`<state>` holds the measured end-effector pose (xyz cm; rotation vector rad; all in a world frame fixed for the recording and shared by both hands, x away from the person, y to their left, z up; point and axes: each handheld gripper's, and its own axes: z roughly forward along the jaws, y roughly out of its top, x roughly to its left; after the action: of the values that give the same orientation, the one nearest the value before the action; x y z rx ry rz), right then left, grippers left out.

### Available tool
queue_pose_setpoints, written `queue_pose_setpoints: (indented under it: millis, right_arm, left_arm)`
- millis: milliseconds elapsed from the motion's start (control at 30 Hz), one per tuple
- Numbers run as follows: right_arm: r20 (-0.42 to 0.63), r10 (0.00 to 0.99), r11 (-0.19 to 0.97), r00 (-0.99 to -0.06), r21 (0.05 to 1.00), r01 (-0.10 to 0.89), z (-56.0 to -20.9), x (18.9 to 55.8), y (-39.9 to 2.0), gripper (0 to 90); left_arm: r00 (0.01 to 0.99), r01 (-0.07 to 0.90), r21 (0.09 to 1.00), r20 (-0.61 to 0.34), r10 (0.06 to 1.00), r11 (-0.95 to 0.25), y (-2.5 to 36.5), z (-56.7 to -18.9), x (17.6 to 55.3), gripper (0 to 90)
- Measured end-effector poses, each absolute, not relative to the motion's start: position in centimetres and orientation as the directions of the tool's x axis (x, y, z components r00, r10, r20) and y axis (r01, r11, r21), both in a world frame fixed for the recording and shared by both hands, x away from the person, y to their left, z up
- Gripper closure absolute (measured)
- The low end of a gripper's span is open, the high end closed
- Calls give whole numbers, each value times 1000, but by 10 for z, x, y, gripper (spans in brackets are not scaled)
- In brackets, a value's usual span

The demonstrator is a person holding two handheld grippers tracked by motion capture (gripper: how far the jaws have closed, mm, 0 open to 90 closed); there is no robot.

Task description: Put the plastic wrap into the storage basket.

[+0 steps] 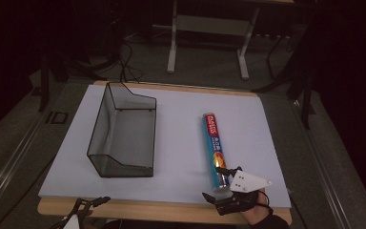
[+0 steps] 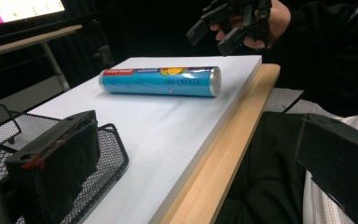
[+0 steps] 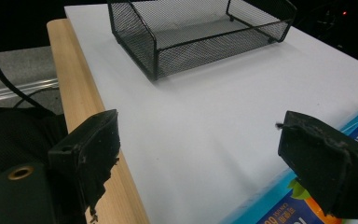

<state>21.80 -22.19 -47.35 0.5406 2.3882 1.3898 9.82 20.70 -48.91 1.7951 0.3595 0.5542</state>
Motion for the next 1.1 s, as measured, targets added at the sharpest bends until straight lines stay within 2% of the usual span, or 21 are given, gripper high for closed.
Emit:
queue_pose_setpoints:
  millis: [600, 933, 1100]
  right_arm:
    - [-102, 479, 438, -872, 888, 137, -458, 214, -217, 124]
    - [-148, 493, 445, -857, 889, 103, -440, 225, -209, 118]
    - [-154, 527, 445, -836, 888, 117, -436, 236, -206, 109]
  left_arm:
    - [840, -42, 955, 194, 507, -295, 206, -488, 98, 3]
    - [839, -45, 957, 192, 509, -288, 206, -488, 97, 3]
    - [838, -44, 956, 193, 510, -290, 206, -488, 97, 3]
